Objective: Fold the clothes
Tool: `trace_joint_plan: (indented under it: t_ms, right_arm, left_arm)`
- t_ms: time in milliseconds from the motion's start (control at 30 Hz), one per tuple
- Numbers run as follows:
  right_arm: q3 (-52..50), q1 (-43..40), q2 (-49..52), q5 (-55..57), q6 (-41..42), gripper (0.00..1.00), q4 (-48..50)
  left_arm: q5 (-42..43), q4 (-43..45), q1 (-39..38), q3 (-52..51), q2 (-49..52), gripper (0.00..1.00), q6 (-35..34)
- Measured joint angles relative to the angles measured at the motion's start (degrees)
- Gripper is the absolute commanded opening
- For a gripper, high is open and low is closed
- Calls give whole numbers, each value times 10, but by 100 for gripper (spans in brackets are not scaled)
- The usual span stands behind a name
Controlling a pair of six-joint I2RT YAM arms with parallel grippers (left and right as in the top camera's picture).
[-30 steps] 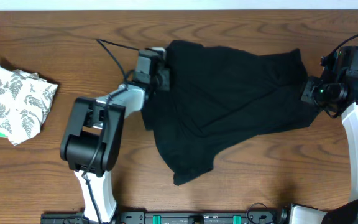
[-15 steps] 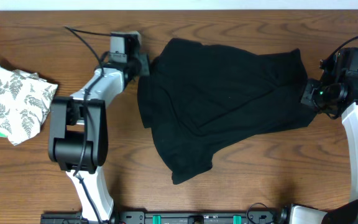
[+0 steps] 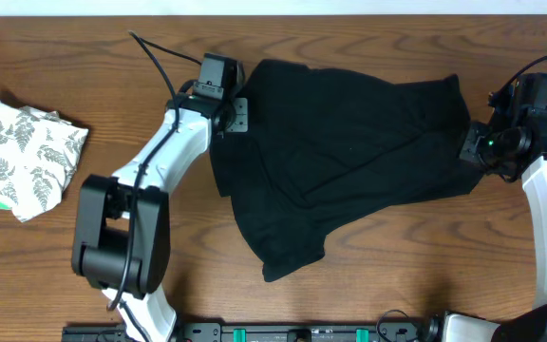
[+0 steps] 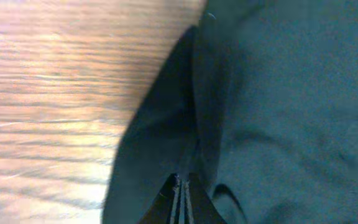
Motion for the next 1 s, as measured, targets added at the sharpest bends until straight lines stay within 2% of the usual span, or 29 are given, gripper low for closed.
trace_joint_plan:
  t_ms: [333, 567, 1000]
  right_arm:
    - [0, 0, 0, 0, 0, 22, -7]
    - [0, 0, 0, 0, 0, 22, -14]
    - [0, 0, 0, 0, 0, 22, -15]
  left_arm:
    - [-24, -59, -73, 0, -7, 6, 0]
    - [-6, -59, -77, 0, 52, 6, -1]
    - [-14, 8, -65, 13, 108, 6, 0]
